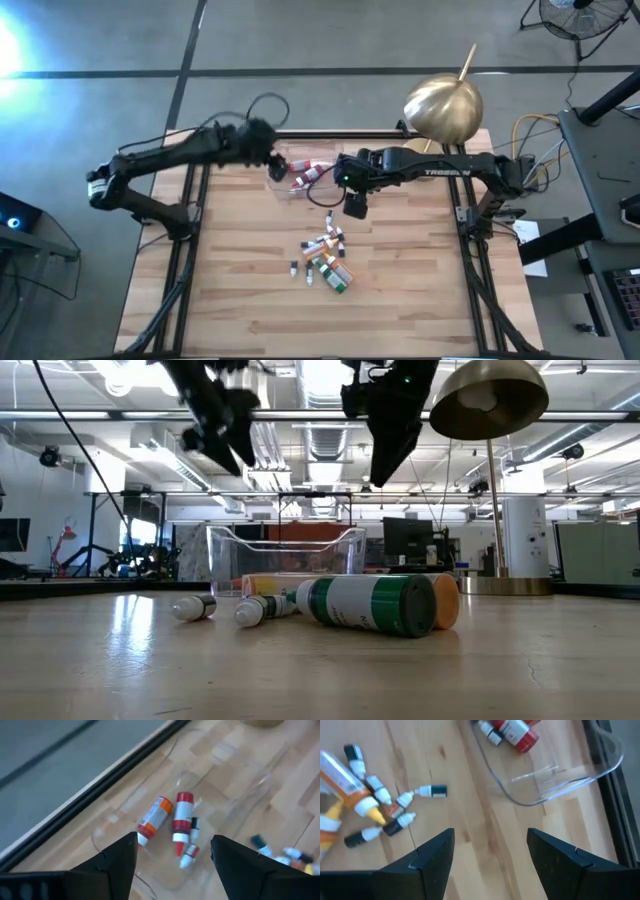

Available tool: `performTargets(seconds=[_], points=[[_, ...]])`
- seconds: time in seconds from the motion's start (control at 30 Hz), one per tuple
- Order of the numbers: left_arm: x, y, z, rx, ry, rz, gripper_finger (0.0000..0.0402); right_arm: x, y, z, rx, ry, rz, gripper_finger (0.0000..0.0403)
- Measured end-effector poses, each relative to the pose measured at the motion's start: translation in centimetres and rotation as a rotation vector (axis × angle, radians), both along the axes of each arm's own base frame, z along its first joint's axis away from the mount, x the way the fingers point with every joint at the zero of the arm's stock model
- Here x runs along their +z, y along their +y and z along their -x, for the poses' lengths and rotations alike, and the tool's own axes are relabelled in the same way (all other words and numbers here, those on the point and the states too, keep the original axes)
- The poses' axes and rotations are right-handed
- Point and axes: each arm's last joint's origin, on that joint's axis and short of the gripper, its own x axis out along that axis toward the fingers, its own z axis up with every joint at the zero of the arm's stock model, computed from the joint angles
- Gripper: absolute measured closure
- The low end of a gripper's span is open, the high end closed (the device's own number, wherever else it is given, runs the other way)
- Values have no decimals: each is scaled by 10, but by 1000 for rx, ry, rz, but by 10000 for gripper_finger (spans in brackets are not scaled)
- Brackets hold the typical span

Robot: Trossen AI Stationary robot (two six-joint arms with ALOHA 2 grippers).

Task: Pick & Place food coloring
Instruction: Remove the large orange food coloring bottle from the transparent bin to the table

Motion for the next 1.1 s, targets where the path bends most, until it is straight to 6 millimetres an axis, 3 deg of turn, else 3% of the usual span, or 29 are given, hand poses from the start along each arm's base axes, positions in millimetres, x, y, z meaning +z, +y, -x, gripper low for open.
performTargets(seconds=[0.17,0.43,0.87,1.1], points=[[-19,33,-6,-161,87,1,185,-12,-5,4,45,40,17,165],[-54,45,-27,-267,218,34,186,-28,-26,7,-51,-10,-52,165],[-54,51,-29,-364,253,-48,186,-24,-31,3,-225,-106,-96,165],[-67,68,-29,-424,259,-28,186,-25,-26,7,-232,-61,-106,165]])
